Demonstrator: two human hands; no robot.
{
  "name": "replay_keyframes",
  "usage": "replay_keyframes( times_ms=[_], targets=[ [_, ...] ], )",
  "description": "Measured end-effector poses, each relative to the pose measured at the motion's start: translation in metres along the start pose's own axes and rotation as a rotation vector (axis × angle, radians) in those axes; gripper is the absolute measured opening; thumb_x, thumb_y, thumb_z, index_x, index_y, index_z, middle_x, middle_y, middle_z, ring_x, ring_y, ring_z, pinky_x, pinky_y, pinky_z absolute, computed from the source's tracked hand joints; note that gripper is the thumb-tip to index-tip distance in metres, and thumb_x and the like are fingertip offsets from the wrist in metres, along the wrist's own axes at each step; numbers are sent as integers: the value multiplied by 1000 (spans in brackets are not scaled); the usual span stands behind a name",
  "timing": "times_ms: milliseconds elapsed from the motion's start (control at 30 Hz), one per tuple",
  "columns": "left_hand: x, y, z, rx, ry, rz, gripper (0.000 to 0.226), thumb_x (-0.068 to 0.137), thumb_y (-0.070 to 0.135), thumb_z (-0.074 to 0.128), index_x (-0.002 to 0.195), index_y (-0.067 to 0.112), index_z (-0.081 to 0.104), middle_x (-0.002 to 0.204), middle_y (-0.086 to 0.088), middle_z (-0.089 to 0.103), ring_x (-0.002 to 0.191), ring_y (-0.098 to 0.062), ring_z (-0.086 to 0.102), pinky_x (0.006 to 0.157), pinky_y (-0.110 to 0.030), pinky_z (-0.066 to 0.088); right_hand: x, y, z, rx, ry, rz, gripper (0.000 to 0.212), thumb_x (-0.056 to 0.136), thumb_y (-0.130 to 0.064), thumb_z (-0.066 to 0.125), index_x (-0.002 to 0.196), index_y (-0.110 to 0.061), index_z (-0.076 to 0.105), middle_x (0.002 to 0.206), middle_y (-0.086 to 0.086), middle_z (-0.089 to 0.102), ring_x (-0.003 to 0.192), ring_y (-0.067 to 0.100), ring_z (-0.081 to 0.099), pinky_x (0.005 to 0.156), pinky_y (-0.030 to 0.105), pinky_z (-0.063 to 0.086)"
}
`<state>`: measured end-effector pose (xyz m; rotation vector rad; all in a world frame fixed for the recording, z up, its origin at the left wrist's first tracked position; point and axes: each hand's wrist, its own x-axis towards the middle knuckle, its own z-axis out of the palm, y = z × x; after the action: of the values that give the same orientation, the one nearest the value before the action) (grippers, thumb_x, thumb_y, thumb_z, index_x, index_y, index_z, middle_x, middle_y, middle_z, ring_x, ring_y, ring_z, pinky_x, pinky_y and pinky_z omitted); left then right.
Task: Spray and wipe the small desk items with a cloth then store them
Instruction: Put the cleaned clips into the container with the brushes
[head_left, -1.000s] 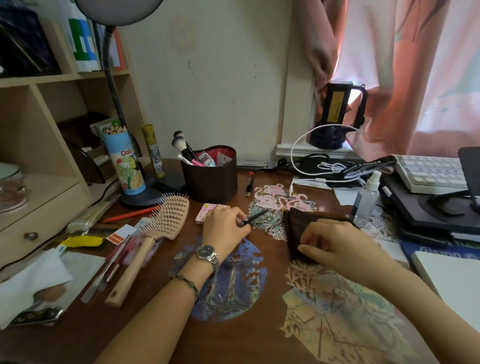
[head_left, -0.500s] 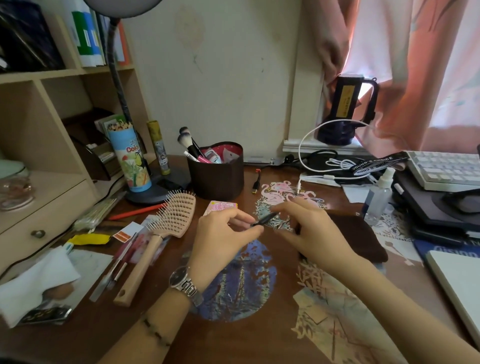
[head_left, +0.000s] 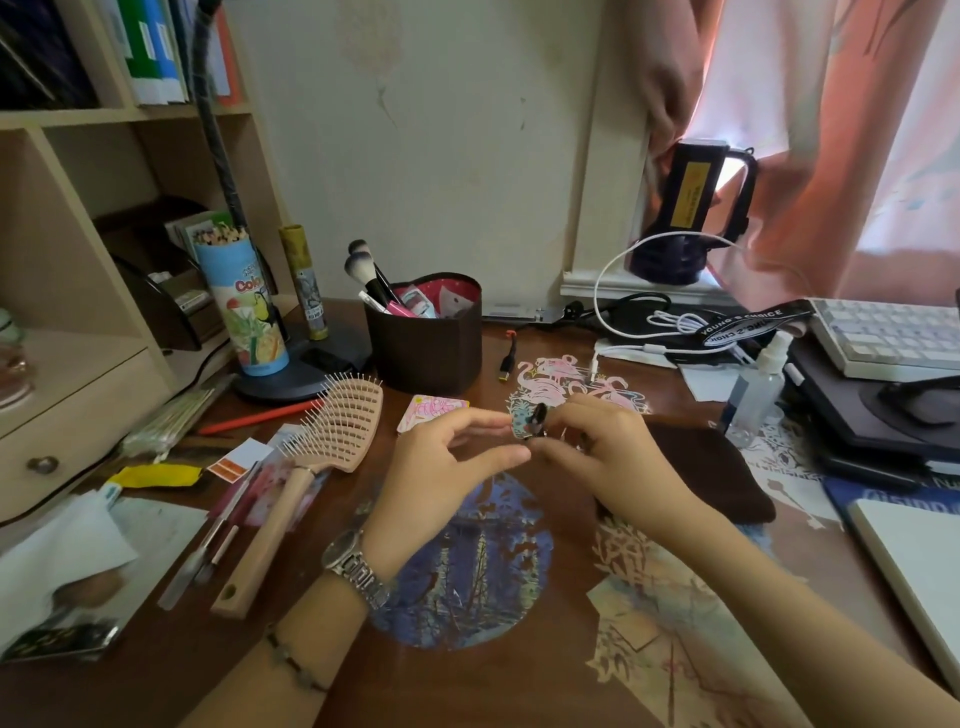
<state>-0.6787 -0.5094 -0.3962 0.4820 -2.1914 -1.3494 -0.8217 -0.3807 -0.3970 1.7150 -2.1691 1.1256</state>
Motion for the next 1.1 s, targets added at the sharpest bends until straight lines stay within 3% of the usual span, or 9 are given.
replay_keyframes(
  times_ms=[167,300,467,533,600,833,1100],
  targets=[
    [5,-17,2,5,-78,-39,28,74,25,78,101,28,71,99,16,71,97,5,64,94,-23,49,2,-3,-2,292,-66,144,8,84,-22,70,79,-18,66,72,-6,62,64,3,55,62,14,40],
    [6,-17,7,-25,-98,-33,18,76,22,76,92,29,71,90,13,73,90,1,67,84,-21,50,2,-5,-5,428,-106,190,14,85,-21,68,72,-22,65,79,9,69,76,21,64,69,33,50],
    [6,-17,8,-18,-107,-23,7,77,22,76,81,25,71,76,6,72,78,-6,68,77,-23,51,1,-10,-5,526,-112,241,18,84,-16,69,70,-27,66,67,4,60,62,7,51,60,16,40],
    [6,-18,8,-11,-113,-20,8,78,23,75,80,28,70,74,6,71,77,-8,67,79,-29,51,2,-11,-6,605,-95,310,4,84,-18,70,81,-16,70,67,-3,58,61,5,50,59,14,40],
    [7,-19,7,-1,-113,-21,9,78,25,74,79,32,69,74,7,71,77,-10,67,81,-33,51,4,-11,-9,659,-42,382,14,83,-19,70,87,-6,69,68,-3,56,59,3,50,56,11,40],
    [6,-21,6,54,-76,9,6,78,28,75,81,30,70,77,7,70,79,-8,66,81,-34,53,16,-11,-12,643,-29,462,19,81,-32,71,85,-13,70,75,6,59,64,17,50,57,21,41],
    [5,-19,1,-82,-119,-59,16,80,22,73,95,18,72,83,1,74,82,-5,68,75,-12,49,20,-9,-16,614,-164,432,18,93,-25,57,104,-17,69,84,-9,62,70,5,55,64,22,44]
  ],
)
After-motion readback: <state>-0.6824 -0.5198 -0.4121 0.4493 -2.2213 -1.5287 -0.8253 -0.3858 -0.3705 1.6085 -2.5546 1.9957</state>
